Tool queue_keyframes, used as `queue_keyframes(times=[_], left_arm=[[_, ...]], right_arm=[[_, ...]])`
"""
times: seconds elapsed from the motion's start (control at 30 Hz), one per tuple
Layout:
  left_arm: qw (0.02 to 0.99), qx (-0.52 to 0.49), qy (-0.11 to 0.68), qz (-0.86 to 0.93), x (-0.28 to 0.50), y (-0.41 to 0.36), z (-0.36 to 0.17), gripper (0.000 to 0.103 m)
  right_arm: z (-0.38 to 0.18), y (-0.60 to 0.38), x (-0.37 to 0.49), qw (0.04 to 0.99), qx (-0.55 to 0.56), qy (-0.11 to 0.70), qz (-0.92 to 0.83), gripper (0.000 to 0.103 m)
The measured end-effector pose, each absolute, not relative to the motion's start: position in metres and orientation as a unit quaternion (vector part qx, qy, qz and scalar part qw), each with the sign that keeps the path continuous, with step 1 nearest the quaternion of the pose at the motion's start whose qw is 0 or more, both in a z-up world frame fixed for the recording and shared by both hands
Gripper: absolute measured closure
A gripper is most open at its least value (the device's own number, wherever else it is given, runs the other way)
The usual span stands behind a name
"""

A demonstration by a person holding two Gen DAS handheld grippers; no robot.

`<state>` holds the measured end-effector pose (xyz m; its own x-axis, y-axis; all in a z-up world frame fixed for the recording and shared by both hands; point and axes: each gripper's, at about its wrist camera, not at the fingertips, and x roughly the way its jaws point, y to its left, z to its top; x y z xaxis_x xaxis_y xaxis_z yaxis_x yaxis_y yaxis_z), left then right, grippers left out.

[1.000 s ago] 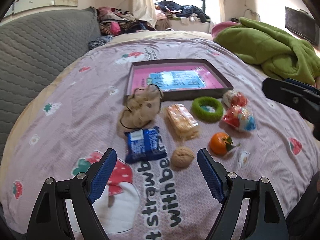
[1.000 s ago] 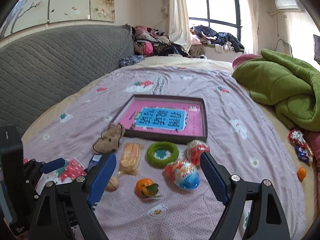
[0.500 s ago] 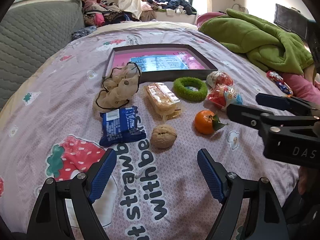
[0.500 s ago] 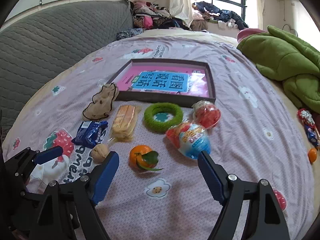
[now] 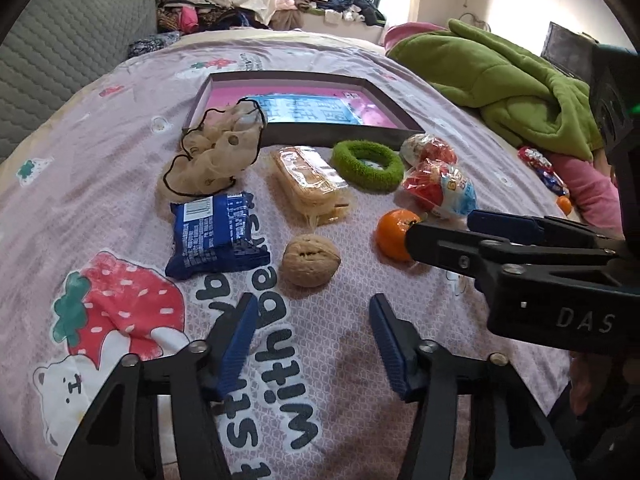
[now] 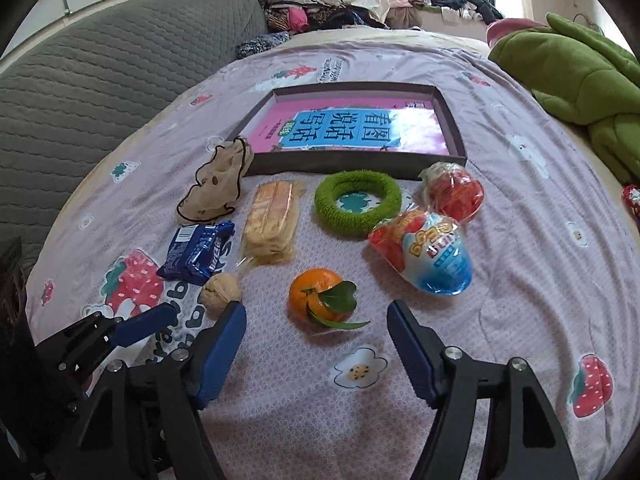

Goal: Organize objects
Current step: 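Move both tools toward the walnut and the orange on the bedspread, then close the left tool on the walnut while the right tool grasps the orange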

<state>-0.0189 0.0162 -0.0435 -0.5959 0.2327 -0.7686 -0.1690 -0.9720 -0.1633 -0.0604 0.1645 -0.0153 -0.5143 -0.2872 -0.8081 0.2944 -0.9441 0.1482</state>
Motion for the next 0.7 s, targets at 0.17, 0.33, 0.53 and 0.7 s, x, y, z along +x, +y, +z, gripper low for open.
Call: queue_keyframes(times=[0.17,0.33,0.53,0.7], left_arm=[[0.127,-0.445,-0.054,0.885,-0.027,0.016,-0.048,0.051],[0.126,-0.444,-0.055,0.885,-0.033,0.016,-0.049,0.051],[0.129,-0.444,-0.051,0.885,-0.042,0.02,-0.051,0.062],[0.129,-0.448,-0.046,0.883,-0.048,0.021,-0.055,0.064]], right_arm=[[-0.025,0.162,-0.071,0.159,0.479,-0.005,-0.863,0.04],[-0.032,0.159,-0.078,0.165,0.487,-0.009,-0.858,0.04],[-0.037,0.159,-0.084,0.173,0.492,-0.022,-0.853,0.04],[-0.04,0.161,-0.088,0.173,0.496,-0.028,-0.851,0.042]])
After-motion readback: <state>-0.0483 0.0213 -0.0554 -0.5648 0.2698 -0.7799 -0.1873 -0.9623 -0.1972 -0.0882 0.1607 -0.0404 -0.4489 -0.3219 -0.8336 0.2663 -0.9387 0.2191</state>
